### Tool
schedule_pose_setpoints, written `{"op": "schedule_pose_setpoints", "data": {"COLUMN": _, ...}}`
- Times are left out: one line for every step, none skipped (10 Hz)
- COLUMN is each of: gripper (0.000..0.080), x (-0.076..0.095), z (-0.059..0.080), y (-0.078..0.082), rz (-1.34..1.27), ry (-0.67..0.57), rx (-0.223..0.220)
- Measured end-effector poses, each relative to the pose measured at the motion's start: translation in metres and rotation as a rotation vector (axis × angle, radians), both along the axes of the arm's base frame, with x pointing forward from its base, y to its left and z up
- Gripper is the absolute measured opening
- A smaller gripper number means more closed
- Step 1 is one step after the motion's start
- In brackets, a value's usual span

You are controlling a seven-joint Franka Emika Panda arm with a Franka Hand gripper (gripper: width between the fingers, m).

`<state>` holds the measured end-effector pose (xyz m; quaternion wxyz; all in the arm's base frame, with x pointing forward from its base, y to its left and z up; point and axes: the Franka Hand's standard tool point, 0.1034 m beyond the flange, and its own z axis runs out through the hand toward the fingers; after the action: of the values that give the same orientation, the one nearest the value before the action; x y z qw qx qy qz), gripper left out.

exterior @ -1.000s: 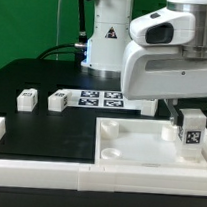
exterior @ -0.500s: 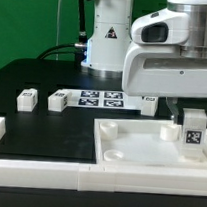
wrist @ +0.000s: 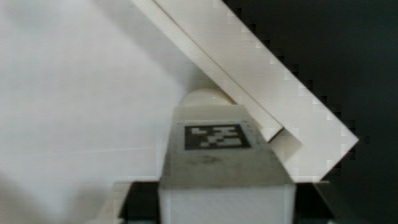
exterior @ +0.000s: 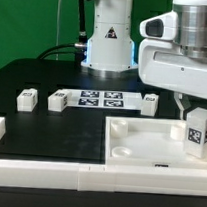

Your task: Assemble one leg

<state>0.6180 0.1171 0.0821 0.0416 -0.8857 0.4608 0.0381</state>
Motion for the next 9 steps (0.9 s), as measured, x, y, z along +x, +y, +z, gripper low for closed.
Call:
{"op": "schedule_pose_setpoints", "data": {"gripper": 0.0292, "x": 0.0001, "z": 0.0001, "y": 0.0006, "rz": -0.064, "ry": 0.006, "rx": -0.003}}
{"op": "schedule_pose_setpoints", "data": {"gripper": 0.04, "x": -0.0004, "z": -0.0003, "y": 0.0028, "rz": -0.115, "ry": 0.014, "rx": 0.006}}
{"op": "schedule_pose_setpoints", "data": {"gripper": 0.0536, "x": -0.0006, "z": -0.0003, "y": 0.004, "rz": -0.117, "ry": 0.015, "rx": 0.007}}
{"op": "schedule_pose_setpoints", "data": {"gripper": 0.0536, "x": -0.0007, "z": -0.0005, "y": 0.0043, "rz": -0.097, "ry": 0.013, "rx": 0.008}}
{"op": "schedule_pose_setpoints", "data": {"gripper": 0.0626, "x": -0.001, "z": -0.0006, "y": 0.0051, "rz": -0.052, "ry": 0.007, "rx": 0.01}}
{"op": "schedule_pose_setpoints", "data": {"gripper": 0.0642, "x": -0.0029, "z": -0.0015, "y": 0.0074, "rz": -0.023, "ry": 0.003, "rx": 0.011}}
{"op": "schedule_pose_setpoints", "data": {"gripper": 0.0642, "x": -0.0035, "z": -0.0013, "y": 0.0093, "rz": 0.12, "ry": -0.012, "rx": 0.016}}
{"op": "schedule_pose_setpoints", "data": {"gripper": 0.0648, "x": -0.0036, "z": -0.0012, "y": 0.0103, "rz": 0.252, "ry": -0.027, "rx": 0.02}}
{"op": "schedule_pose_setpoints", "data": {"gripper": 0.0648, "x": -0.0033, "z": -0.0008, "y": 0.0104, "rz": 0.363, "ry": -0.039, "rx": 0.023}}
